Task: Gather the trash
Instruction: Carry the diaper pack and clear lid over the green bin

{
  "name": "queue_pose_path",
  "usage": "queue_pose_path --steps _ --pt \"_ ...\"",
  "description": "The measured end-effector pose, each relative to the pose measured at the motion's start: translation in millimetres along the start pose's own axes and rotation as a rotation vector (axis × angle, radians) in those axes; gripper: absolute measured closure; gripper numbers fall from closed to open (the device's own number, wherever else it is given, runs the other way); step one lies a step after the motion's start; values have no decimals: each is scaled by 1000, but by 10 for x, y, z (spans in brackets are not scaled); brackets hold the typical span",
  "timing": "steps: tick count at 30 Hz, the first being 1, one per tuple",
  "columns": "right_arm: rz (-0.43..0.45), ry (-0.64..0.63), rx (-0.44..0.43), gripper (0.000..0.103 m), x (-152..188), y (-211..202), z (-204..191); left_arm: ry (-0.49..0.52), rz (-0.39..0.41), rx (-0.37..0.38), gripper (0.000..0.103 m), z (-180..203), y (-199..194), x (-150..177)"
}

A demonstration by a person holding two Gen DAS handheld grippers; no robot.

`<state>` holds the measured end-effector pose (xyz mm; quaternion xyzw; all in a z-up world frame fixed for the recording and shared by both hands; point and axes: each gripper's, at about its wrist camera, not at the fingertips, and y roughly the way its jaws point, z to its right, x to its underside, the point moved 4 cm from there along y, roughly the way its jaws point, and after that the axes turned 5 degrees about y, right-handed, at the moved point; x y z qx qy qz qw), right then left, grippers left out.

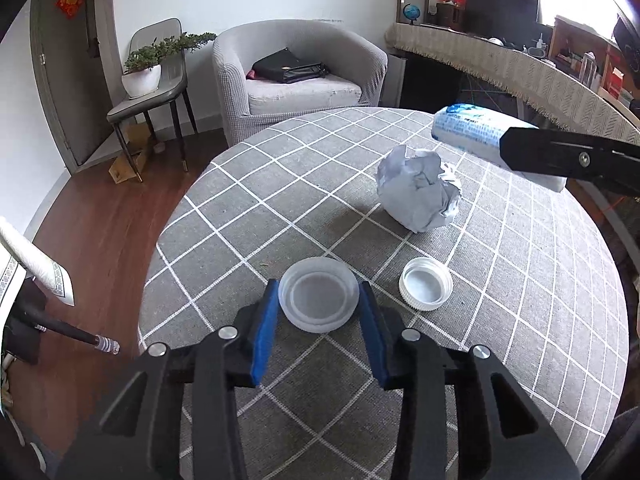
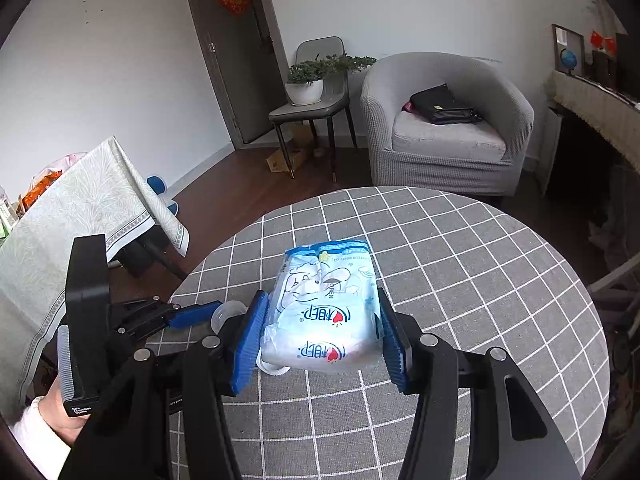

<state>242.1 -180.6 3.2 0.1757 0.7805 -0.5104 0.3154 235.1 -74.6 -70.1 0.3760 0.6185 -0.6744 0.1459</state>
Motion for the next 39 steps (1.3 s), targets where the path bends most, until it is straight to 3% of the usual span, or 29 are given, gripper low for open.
queue_pose_path --steps 10,22,39 --pt "-22 1 -5 50 73 42 -132 -32 3 19 61 -17 -134 120" --pt "-26 14 -11 50 303 -40 -369 -65 41 17 61 -180 -569 339" --pt "-42 7 -75 50 622 56 -1114 -104 10 -35 61 -722 -1050 937"
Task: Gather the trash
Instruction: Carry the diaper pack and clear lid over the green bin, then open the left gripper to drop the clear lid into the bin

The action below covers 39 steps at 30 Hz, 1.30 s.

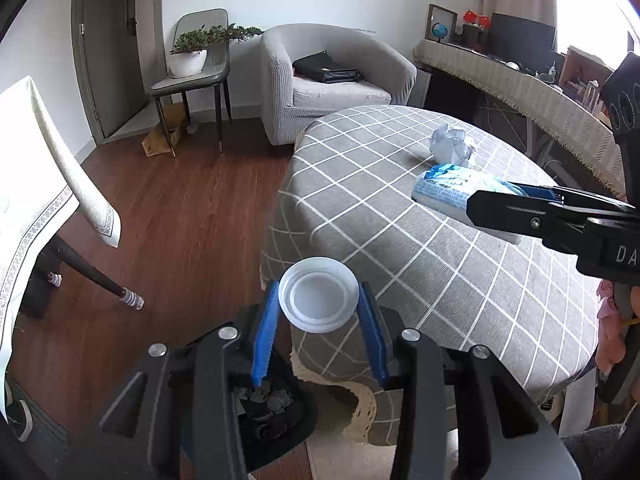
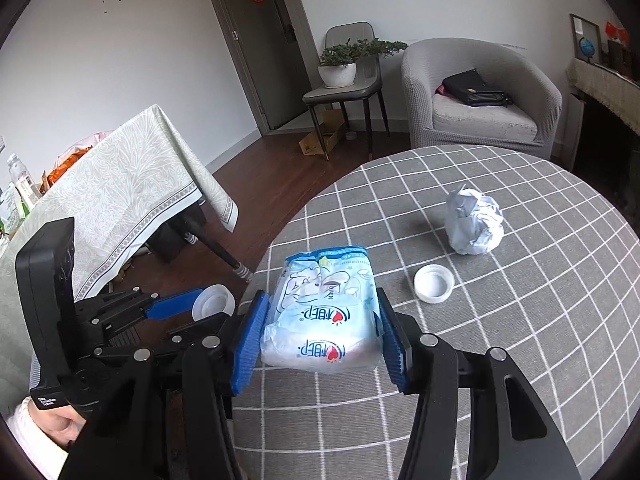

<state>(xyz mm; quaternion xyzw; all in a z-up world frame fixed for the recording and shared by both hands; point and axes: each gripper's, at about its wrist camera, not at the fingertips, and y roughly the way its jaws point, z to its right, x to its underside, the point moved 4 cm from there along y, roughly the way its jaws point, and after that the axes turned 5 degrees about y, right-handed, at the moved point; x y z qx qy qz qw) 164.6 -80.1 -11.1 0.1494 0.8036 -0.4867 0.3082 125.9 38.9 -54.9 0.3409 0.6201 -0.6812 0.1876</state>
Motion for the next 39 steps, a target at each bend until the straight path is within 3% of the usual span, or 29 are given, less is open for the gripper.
queue_pose_path --steps 11,25,39 --pt "-28 -44 -45 50 139 263 -583 -94 -64 -37 61 -645 -104 435" --pt "-70 -105 -134 53 121 644 -1263 -188 -186 -61 61 -1311 150 912" --pt "-181 -171 -110 53 317 1219 -1597 -226 -336 -25 61 -1559 540 1490"
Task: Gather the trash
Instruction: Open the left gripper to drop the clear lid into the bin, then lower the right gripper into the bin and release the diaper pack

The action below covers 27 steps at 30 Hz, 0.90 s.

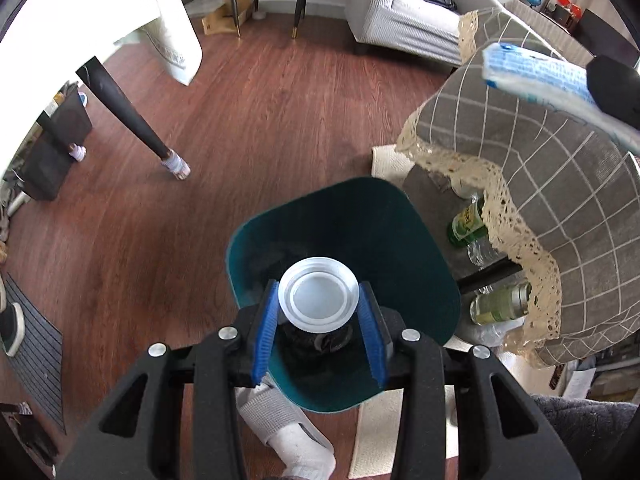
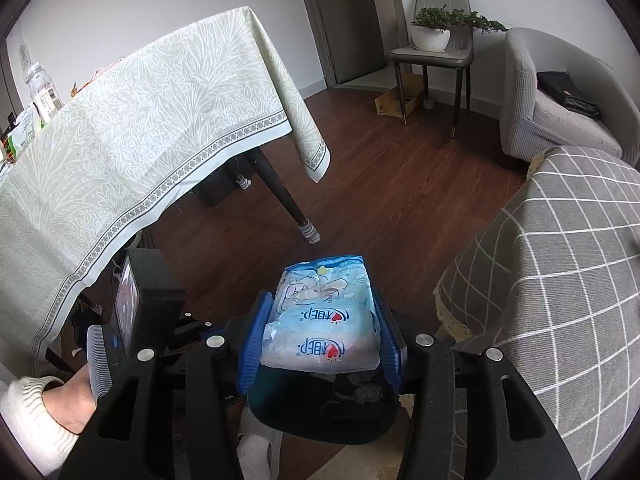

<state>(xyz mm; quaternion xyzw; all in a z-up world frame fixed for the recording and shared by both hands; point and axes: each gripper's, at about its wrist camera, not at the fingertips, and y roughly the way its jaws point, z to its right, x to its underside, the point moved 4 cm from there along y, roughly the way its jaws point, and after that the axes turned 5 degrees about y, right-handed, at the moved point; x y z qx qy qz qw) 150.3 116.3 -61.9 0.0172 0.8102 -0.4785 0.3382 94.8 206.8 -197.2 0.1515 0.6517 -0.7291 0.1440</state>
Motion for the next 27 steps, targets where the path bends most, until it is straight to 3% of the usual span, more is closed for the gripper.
queue_pose_path --steps 15,22,27 --pt "-129 1 13 53 123 451 -86 21 -155 44 60 -33 442 377" --pt "-179 -9 29 53 169 652 -116 25 -124 43 37 -104 388 360" --pt "-222 -5 52 53 272 831 -67 38 -79 26 36 -163 252 301"
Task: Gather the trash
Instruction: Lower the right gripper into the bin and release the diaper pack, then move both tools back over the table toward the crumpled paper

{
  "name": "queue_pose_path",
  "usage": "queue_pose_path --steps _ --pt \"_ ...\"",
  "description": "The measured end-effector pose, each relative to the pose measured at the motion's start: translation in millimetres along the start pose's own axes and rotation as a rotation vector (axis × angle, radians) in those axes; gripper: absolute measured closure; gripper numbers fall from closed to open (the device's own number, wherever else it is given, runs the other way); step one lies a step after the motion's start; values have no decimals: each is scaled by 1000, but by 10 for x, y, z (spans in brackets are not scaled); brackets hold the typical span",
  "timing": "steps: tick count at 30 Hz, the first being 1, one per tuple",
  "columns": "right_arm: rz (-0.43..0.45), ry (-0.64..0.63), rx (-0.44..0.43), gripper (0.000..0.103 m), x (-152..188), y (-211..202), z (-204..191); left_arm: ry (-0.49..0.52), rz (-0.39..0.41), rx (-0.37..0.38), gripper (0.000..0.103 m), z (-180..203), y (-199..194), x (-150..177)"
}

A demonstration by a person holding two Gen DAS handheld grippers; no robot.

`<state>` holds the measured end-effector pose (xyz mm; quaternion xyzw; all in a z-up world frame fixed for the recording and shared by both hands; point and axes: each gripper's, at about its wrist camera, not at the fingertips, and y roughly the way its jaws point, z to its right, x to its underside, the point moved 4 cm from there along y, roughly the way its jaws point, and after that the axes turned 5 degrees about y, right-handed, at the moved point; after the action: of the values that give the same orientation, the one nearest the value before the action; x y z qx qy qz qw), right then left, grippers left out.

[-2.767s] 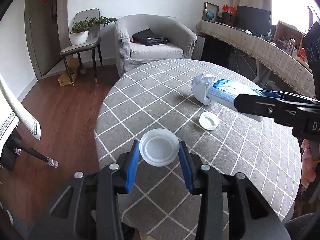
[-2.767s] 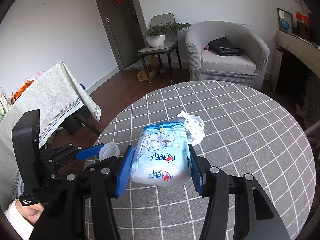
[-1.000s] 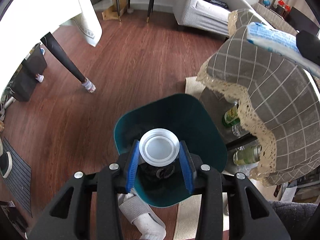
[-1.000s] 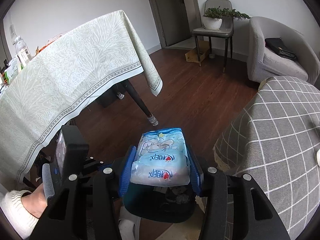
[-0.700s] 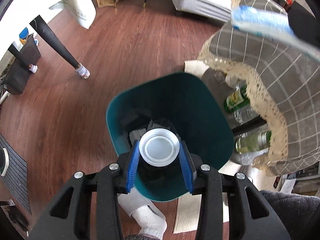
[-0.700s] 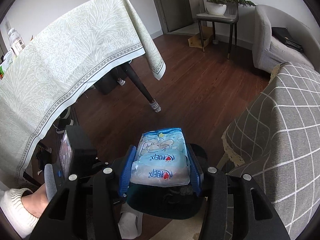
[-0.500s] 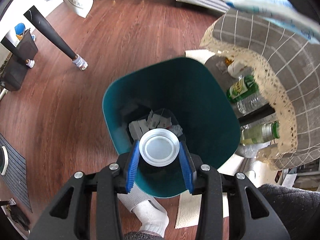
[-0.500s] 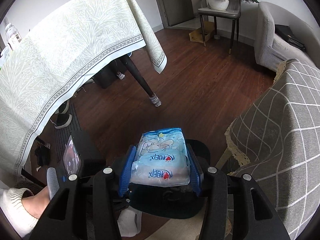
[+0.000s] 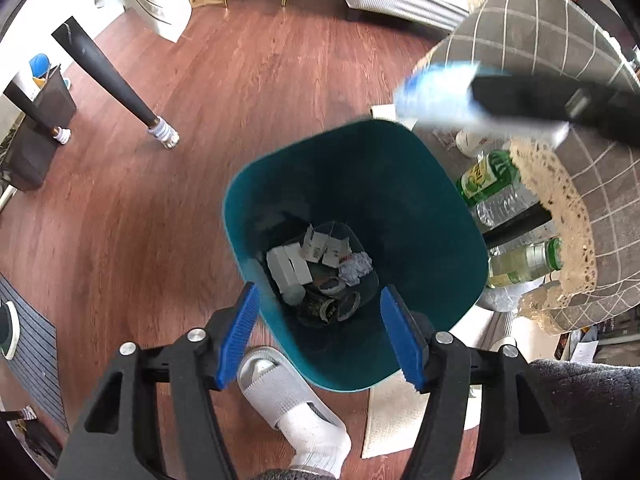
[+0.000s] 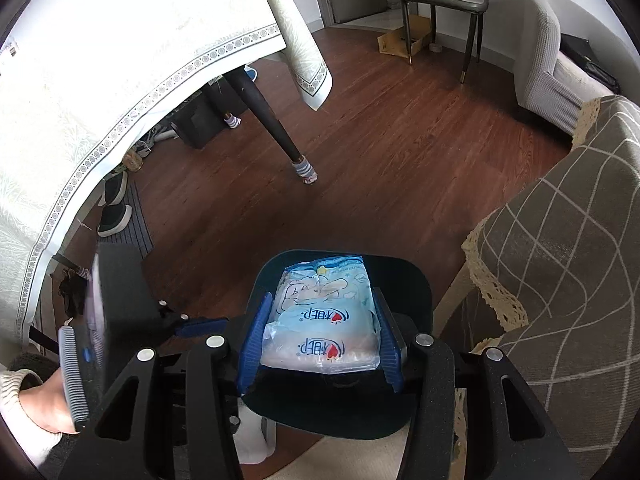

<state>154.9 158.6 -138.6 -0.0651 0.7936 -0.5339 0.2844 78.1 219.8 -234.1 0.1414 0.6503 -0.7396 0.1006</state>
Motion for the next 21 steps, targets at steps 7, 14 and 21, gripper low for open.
queue_pose_path --steps 7,14,21 --pt "-71 1 35 53 115 274 70 -13 104 -38 36 -115 -324 -83" --pt "-135 -2 63 53 239 507 119 -33 189 -26 36 -159 -634 -193" --pt "-203 -30 96 52 392 737 127 -12 267 -29 50 -72 -917 -303"
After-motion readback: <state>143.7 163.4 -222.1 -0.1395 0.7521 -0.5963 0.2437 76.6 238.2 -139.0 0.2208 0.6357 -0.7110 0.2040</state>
